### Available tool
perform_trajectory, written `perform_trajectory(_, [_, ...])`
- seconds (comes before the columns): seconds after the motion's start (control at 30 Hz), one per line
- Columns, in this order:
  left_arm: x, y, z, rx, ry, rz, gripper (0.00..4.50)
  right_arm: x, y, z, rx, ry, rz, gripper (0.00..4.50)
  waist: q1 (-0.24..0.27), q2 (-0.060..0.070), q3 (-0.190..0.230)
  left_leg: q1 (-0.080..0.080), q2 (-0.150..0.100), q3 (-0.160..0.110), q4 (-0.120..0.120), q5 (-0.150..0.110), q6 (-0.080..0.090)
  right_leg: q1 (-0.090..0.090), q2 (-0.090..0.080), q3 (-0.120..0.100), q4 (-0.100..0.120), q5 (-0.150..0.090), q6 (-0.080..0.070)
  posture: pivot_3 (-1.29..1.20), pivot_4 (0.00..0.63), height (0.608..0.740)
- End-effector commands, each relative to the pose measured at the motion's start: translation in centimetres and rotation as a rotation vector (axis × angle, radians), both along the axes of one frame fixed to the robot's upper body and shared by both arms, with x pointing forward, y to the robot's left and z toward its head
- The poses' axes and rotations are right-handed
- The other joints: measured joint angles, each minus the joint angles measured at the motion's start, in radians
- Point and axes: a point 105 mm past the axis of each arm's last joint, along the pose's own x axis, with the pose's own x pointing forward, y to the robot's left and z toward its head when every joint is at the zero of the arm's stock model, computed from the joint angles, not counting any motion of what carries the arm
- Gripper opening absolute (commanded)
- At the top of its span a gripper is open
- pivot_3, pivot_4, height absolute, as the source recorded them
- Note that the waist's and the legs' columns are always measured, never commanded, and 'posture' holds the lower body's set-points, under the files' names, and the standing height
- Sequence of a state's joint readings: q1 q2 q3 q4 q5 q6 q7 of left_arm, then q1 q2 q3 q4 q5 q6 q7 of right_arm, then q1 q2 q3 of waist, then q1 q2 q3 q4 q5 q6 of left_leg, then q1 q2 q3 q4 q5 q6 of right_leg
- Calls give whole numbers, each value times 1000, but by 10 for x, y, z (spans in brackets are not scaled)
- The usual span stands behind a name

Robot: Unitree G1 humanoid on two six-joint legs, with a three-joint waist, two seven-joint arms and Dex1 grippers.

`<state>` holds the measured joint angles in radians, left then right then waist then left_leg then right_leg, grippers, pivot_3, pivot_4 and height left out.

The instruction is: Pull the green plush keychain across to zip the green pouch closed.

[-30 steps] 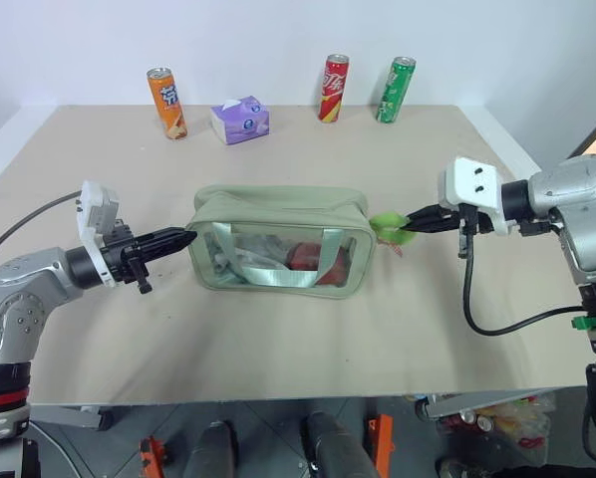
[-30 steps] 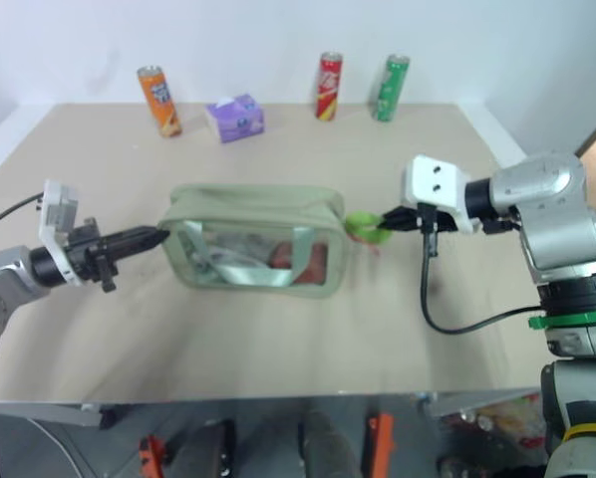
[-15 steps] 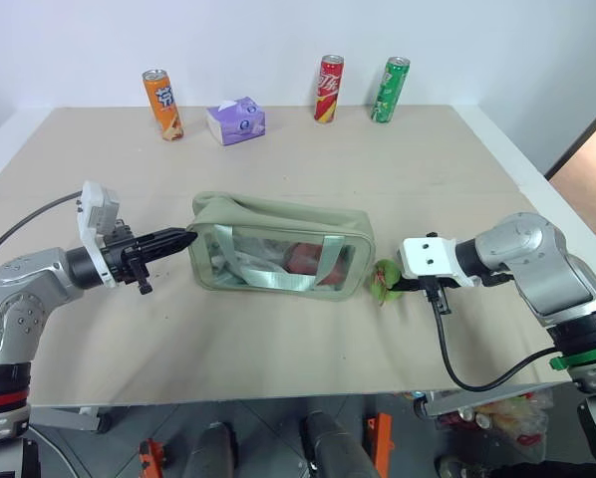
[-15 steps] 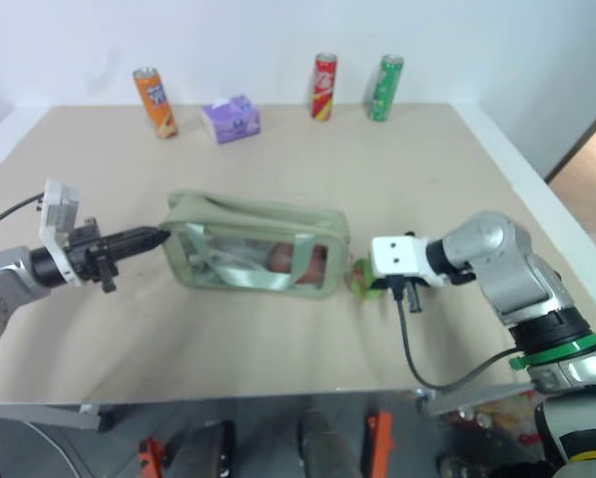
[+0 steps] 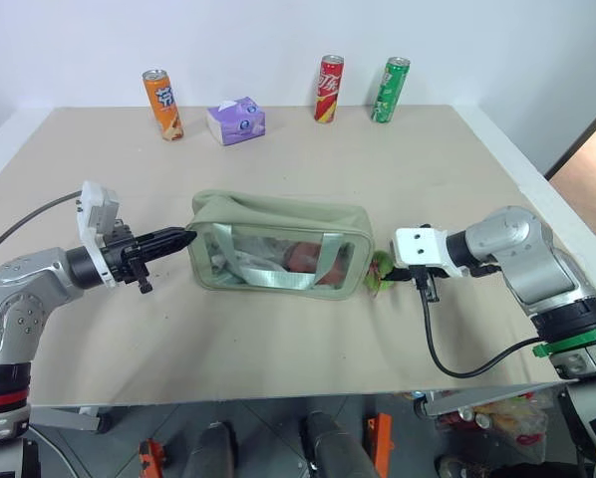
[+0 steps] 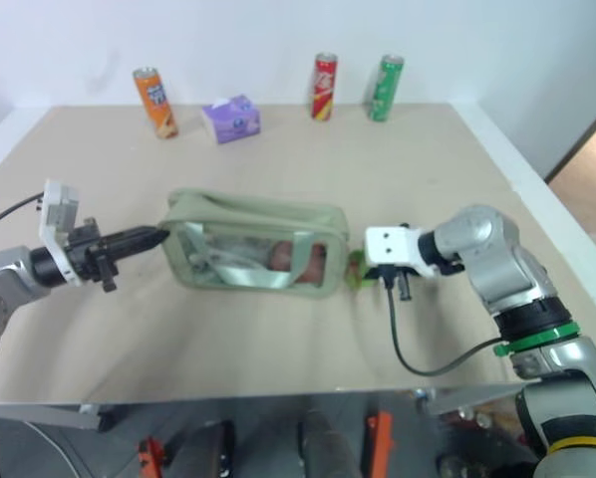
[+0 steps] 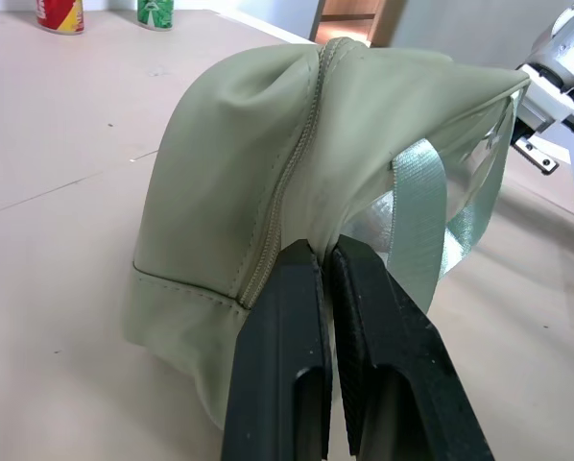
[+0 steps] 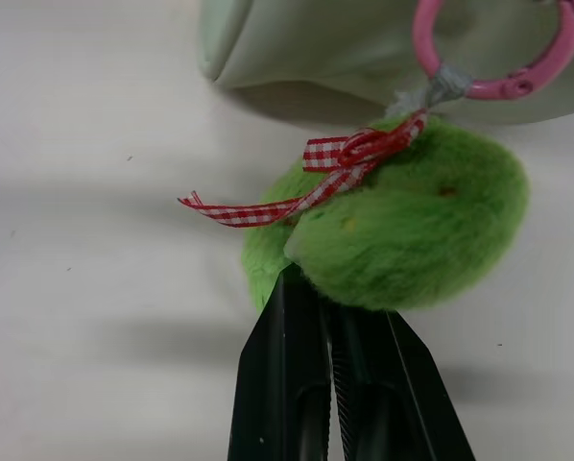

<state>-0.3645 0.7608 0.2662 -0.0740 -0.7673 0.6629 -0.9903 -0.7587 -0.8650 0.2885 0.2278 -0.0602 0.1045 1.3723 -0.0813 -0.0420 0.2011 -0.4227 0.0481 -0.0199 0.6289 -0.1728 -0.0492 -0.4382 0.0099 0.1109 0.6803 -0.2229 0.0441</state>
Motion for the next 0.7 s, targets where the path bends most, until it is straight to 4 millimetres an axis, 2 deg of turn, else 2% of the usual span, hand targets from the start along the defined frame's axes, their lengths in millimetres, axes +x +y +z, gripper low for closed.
perform_trajectory(0.03, [0, 12, 9, -68, 13, 56, 725, -1, -7, 51, 190, -39, -39, 1738, 0, 0, 0, 0, 0, 0, 0, 0, 0, 0, 0, 0, 0, 0, 0, 0, 150, 740])
perform_trajectory(0.23, [-2, 15, 14, -87, 15, 64, 2636, -16, -18, 76, 338, 21, -43, 3706, 2, 0, 0, -1, 0, -1, -1, 0, 0, 0, 0, -1, 0, 0, 0, 0, 150, 740])
perform_trajectory(0.4, [-5, 16, 14, -94, 20, 58, 4390, -16, -28, 95, 414, -7, -76, 3731, 1, 0, 0, -1, 0, -1, -1, 0, 0, -1, 0, -1, 0, 0, -1, 0, 150, 740])
perform_trajectory(0.57, [-25, 26, 11, -71, 61, 42, 4480, -13, -40, 115, 470, -57, -123, 3731, -5, 0, 0, -1, 0, 1, -1, 0, 0, -2, 0, 0, 0, -1, -1, 0, 150, 740])
perform_trajectory(0.7, [-40, 63, -8, 67, 95, 161, 4480, -12, -55, 118, 496, -66, -177, 3731, -9, 0, 0, -1, 0, 1, -4, 0, 0, -3, 0, 0, 0, -2, -3, 0, 150, 740])
